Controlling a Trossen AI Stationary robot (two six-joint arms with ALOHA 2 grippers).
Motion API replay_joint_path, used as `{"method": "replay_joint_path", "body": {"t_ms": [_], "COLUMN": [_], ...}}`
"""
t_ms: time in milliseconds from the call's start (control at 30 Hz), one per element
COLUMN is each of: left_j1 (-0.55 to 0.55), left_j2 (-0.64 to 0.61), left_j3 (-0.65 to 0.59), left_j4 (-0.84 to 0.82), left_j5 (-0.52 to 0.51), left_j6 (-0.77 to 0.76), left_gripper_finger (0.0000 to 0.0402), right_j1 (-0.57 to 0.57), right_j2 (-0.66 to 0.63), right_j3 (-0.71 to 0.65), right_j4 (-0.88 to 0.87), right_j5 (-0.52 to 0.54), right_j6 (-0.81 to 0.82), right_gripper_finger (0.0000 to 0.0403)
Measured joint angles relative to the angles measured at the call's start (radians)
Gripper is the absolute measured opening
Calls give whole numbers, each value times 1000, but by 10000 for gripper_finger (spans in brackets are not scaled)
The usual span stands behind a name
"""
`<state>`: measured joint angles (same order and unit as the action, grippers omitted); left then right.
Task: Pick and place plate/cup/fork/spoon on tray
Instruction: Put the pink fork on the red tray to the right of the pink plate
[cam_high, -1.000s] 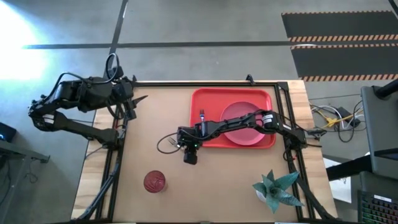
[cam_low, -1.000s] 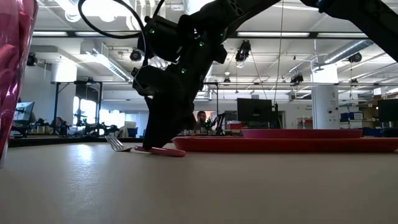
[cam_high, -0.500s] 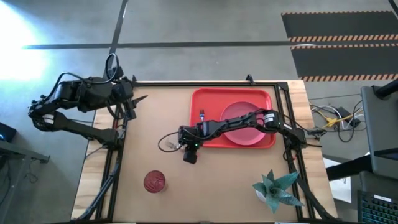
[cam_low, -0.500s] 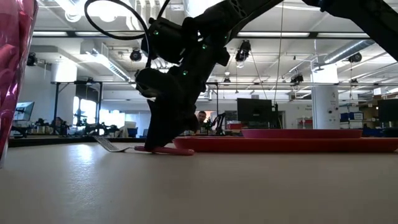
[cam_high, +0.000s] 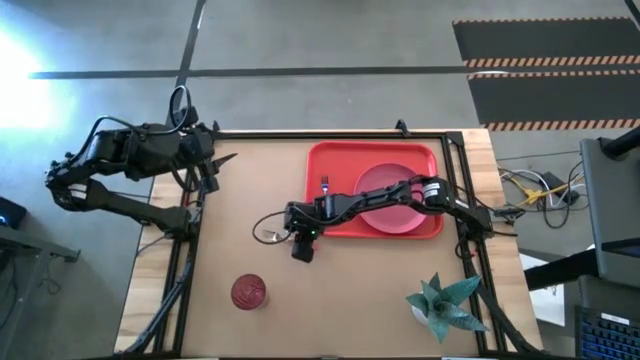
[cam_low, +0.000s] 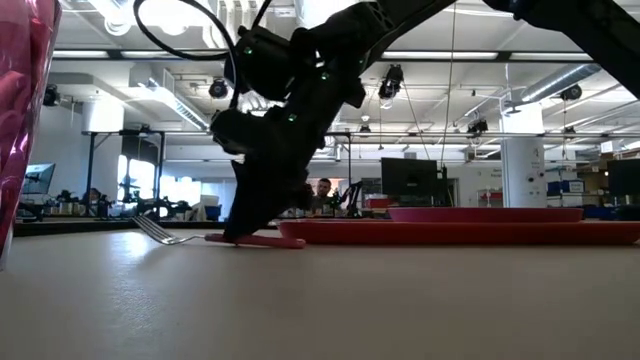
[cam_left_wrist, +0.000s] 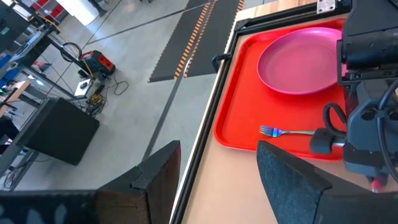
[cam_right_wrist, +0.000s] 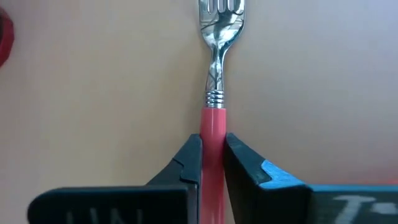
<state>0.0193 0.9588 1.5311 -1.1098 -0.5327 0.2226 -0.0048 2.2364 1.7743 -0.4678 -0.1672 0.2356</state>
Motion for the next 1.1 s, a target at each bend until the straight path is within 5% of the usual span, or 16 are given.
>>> {"method": "replay_joint_path", "body": {"t_ms": [367,567,733,1100], "left_j1": [0,0,0,0], "left_j2": [-1,-4,-6,-5], "left_j3": [0,0,0,0], "left_j4": [0,-1,-1,-1], "left_j5": [0,0,0,0], "left_j6": [2,3,3,-1], "left_gripper_finger": [193,193,193,193], "right_j1": [-9,-36,-32,-38], "right_j2": [2,0,0,-1], "right_j3": [200,194,170,170], "right_j4": [-10,-80,-142,-179], "right_j5": [124,-26,-51,-50], "right_j6": [-35,-31,-49,-130], "right_gripper_finger": [3,6,9,91]}}
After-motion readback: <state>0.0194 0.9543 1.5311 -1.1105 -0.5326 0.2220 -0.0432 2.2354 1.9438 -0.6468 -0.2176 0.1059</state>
